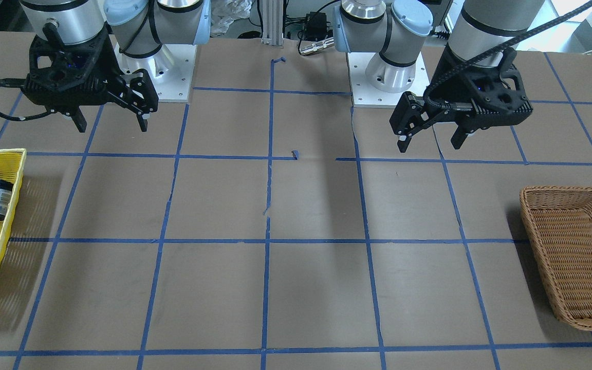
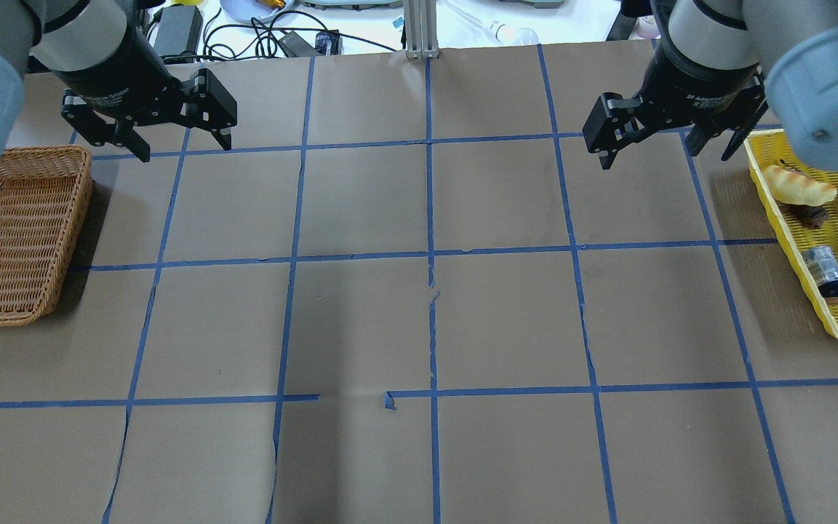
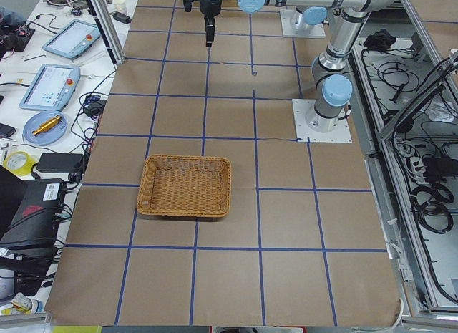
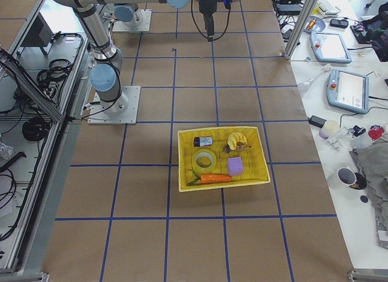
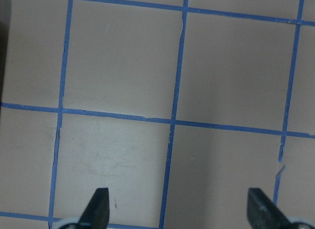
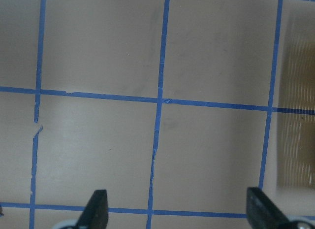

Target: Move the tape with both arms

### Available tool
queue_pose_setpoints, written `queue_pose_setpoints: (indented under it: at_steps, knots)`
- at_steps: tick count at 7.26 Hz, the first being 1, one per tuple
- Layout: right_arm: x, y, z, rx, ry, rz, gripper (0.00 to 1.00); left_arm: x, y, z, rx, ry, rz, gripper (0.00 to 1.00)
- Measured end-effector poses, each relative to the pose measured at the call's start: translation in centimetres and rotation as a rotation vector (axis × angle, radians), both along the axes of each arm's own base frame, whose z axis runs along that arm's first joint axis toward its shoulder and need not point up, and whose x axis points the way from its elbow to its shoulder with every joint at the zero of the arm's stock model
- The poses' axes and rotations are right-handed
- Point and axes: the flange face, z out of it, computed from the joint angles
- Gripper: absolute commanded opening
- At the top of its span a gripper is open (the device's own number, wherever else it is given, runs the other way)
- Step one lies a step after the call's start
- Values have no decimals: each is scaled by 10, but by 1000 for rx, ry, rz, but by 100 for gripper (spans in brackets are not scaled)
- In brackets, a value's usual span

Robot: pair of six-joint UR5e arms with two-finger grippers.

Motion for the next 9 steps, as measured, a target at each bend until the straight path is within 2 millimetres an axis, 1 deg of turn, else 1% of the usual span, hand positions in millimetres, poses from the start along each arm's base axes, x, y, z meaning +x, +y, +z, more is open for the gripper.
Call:
queue_pose_setpoints:
  at_steps: [9]
  knots:
    - [4, 6, 3, 3, -33, 7, 100, -2, 0, 0, -1, 2, 0, 100]
